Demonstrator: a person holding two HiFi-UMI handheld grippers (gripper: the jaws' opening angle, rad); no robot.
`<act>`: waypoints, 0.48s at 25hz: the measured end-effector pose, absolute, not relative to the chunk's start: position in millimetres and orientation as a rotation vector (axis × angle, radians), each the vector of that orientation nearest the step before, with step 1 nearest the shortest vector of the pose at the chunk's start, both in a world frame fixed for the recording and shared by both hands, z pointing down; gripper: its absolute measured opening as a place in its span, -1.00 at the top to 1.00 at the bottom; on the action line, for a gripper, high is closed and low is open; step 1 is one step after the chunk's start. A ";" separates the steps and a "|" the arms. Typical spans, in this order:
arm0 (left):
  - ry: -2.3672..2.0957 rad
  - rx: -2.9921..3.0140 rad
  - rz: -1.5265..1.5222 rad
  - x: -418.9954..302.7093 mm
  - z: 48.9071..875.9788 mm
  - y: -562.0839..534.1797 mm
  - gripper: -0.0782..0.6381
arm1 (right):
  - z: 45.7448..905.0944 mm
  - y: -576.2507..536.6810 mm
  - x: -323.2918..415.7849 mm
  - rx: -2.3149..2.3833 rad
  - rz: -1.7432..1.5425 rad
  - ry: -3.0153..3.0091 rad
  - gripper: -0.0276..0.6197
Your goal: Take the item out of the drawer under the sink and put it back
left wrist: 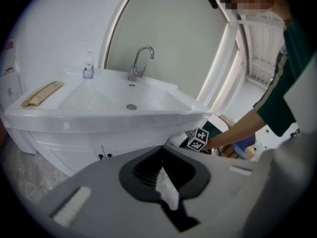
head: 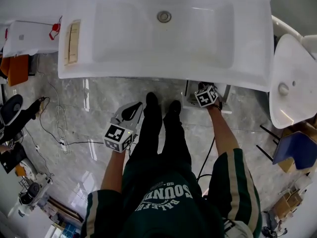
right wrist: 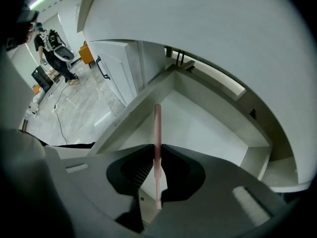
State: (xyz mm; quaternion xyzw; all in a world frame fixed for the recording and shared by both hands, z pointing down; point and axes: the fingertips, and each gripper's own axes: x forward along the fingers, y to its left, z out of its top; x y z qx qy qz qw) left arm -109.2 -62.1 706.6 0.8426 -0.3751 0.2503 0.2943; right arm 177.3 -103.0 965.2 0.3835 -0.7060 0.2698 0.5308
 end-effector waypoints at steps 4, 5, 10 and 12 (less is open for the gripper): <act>-0.988 2.242 0.676 -108.5 710.6 -56.9 0.64 | 973.3 -102.7 171.9 0.925 0.694 -1.689 0.76; -0.988 2.242 0.674 -108.3 711.1 -56.3 0.64 | 975.8 -102.2 171.5 0.925 0.700 -1.685 0.76; -0.993 2.237 0.666 -109.0 712.4 -54.4 0.64 | 985.9 -98.0 169.5 0.908 0.722 -1.669 0.76; -0.996 2.233 0.661 -109.3 712.9 -53.1 0.64 | 988.5 -94.9 167.3 0.886 0.729 -1.663 0.76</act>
